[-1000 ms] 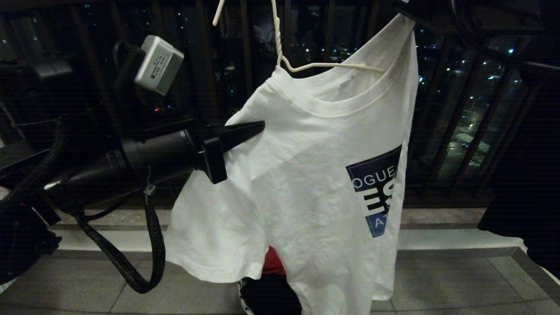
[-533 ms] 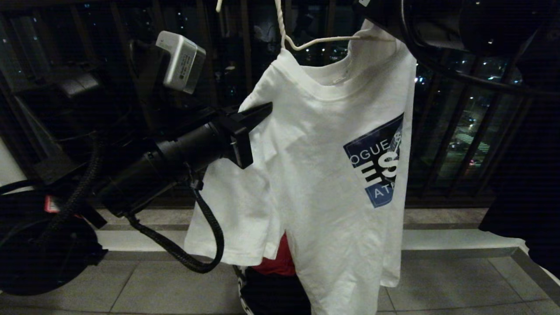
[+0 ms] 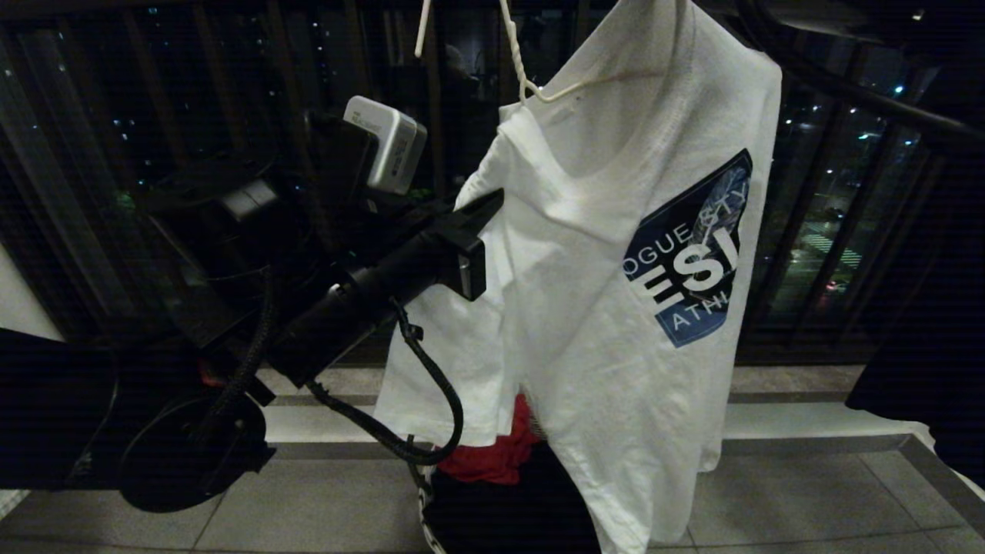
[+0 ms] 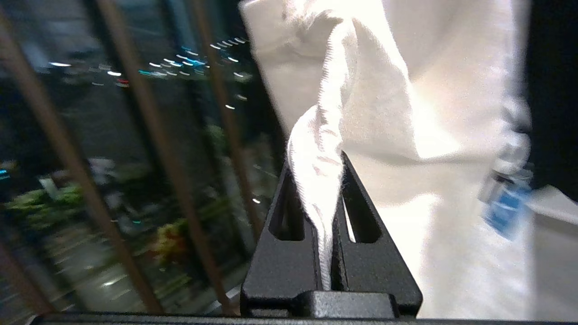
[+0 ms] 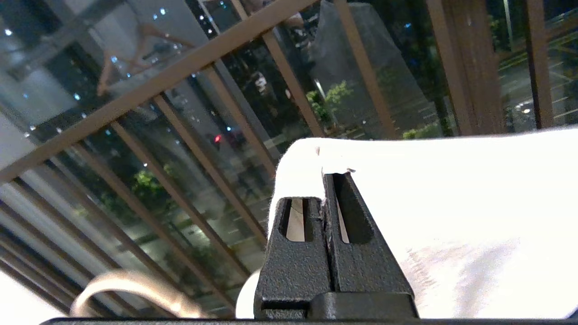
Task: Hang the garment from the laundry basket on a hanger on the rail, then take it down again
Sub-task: Hang the clothes on the clothes rack
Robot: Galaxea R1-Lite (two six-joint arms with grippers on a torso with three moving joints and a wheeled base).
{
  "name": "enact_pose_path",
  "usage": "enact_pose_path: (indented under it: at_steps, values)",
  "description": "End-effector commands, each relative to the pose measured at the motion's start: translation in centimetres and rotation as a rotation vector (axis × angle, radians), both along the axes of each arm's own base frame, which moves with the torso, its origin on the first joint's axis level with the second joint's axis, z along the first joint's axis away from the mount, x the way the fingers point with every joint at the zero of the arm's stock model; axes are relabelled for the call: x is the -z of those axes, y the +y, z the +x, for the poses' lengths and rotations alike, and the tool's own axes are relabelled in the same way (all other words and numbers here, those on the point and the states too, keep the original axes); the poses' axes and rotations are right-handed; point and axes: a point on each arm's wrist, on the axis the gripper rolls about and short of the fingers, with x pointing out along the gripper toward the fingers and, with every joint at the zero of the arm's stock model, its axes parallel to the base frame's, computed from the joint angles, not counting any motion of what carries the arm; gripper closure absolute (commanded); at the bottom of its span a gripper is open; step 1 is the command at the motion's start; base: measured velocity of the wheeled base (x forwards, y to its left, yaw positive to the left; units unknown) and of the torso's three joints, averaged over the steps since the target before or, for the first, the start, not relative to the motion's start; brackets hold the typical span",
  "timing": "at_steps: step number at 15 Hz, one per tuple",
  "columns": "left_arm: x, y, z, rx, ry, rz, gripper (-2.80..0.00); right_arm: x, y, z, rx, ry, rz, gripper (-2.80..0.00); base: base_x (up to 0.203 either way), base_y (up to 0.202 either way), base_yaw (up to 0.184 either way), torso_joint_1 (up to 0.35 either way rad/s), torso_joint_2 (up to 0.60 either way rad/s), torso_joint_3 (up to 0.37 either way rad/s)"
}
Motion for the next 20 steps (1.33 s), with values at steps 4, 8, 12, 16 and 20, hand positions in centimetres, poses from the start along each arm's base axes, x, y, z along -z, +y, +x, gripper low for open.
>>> enact_pose_path:
  at_steps: [4,8,12,16,20]
  values:
    - [0.1,-0.9,1.3,-0.038,-0.029,-0.053,0.0,0.6,1.1,-0.6,-0.033,0.017,-0.017,0.0,0.0,0.0,0.0,0.0,0.0,0.0]
    - [-0.2,-0.9,1.4,-0.04,-0.038,-0.069,0.0,2.2,2.9,-0.7,-0.071,0.056,-0.071,0.0,0.0,0.0,0.0,0.0,0.0,0.0]
    - [-0.7,-0.8,0.9,-0.025,-0.039,-0.094,0.0,3.6,4.0,-0.2,-0.094,0.097,-0.127,0.0,0.0,0.0,0.0,0.0,0.0,0.0]
    - [-1.0,-0.7,0.9,-0.029,-0.045,-0.103,0.0,3.4,3.8,-0.8,-0.103,0.098,-0.121,0.0,0.0,0.0,0.0,0.0,0.0,0.0]
    - [-1.6,-0.2,1.8,-0.09,-0.055,-0.132,0.0,3.0,1.3,-1.2,-0.068,0.1,-0.107,0.0,0.0,0.0,0.0,0.0,0.0,0.0]
